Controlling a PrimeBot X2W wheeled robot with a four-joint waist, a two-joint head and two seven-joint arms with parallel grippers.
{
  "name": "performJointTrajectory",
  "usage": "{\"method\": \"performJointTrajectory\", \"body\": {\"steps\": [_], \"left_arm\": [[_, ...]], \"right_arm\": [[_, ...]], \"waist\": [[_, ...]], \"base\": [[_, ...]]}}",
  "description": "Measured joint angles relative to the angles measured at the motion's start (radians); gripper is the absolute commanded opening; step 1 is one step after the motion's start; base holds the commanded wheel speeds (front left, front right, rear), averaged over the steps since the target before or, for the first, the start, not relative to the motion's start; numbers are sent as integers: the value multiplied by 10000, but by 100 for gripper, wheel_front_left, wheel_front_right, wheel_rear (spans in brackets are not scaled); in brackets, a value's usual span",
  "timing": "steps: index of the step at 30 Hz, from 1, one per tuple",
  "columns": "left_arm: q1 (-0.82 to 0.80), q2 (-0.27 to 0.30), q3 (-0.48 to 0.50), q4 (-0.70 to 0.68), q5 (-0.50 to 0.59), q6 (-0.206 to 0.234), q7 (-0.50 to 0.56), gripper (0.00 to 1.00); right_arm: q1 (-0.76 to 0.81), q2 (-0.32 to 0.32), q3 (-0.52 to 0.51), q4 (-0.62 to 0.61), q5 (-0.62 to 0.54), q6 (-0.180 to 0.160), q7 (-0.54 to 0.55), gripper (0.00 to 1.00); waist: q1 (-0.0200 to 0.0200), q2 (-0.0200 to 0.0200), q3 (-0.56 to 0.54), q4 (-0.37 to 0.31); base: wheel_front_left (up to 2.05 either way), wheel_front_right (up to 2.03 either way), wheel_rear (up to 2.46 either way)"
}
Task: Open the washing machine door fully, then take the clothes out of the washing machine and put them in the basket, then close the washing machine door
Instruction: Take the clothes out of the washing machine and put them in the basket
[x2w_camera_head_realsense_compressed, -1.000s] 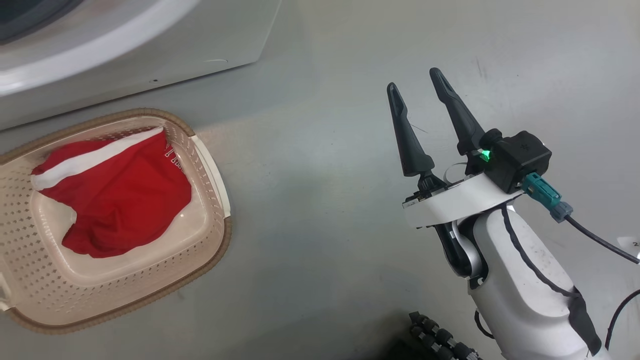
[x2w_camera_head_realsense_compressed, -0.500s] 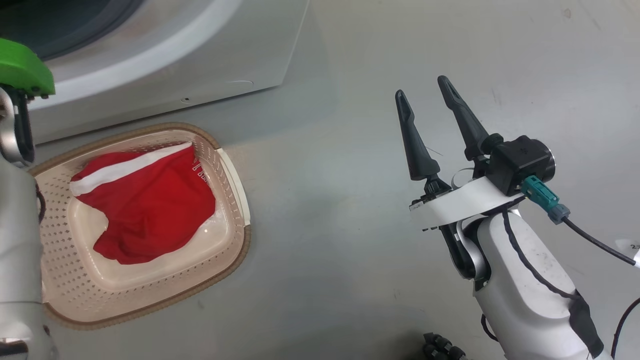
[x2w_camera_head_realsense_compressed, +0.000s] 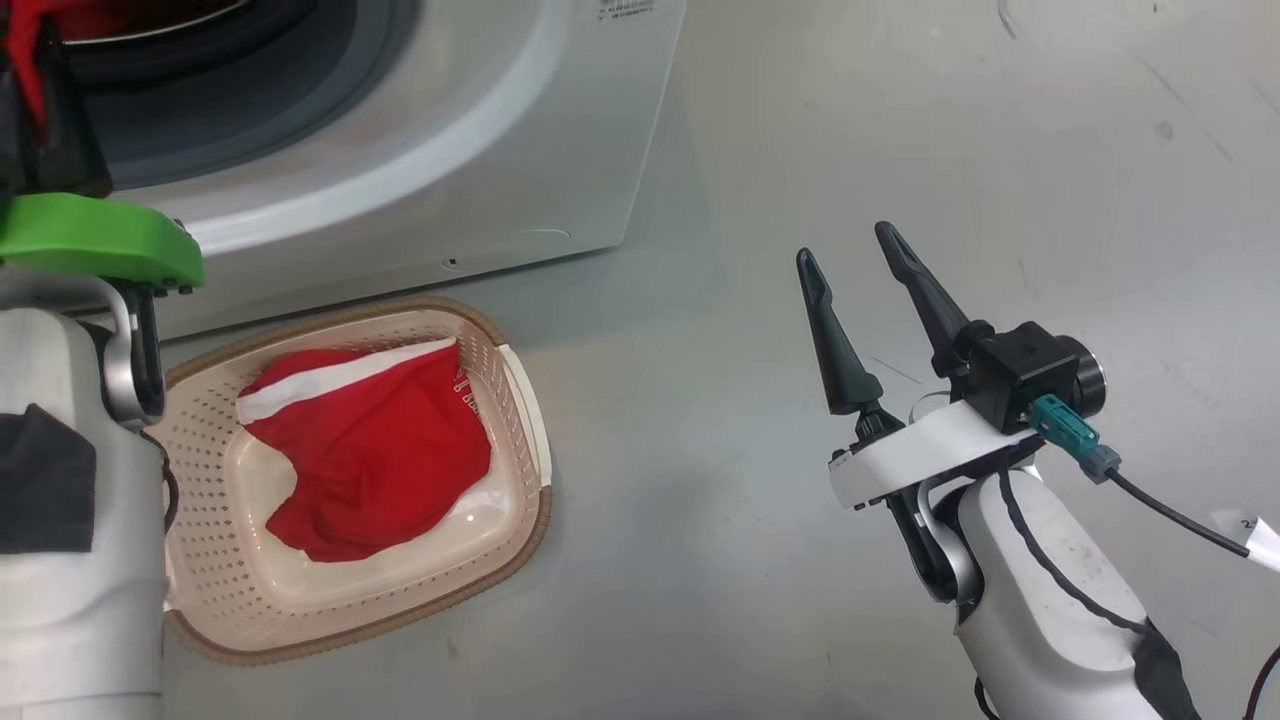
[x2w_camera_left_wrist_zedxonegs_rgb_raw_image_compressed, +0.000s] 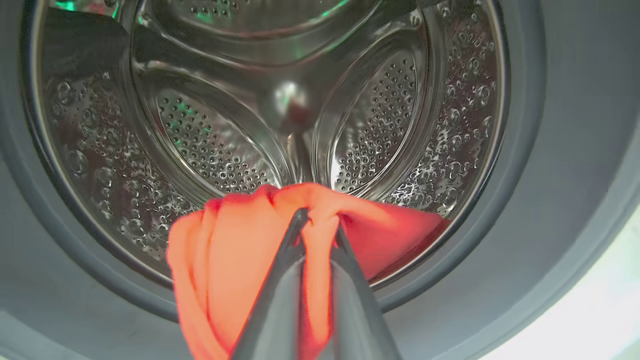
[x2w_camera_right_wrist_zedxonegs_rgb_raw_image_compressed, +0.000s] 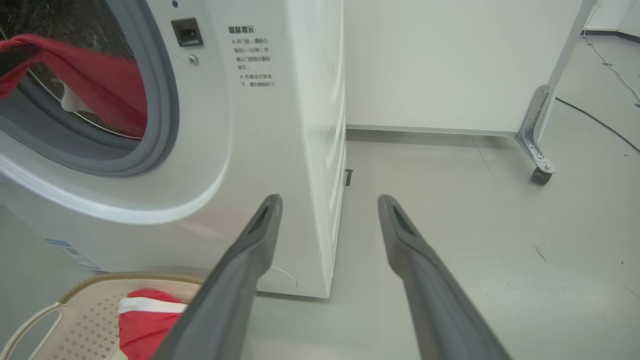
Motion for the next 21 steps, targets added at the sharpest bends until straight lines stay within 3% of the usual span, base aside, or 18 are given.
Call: {"method": "performJointTrajectory", "body": {"steps": [21], "left_arm": [[2420, -487, -146, -3881, 280, 59, -2, 0]], "right_arm": [[1144, -4, -495, 251, -176, 94, 2, 100]], "waist": [[0, 0, -2060, 649]], "base": [[0, 0, 0]]}}
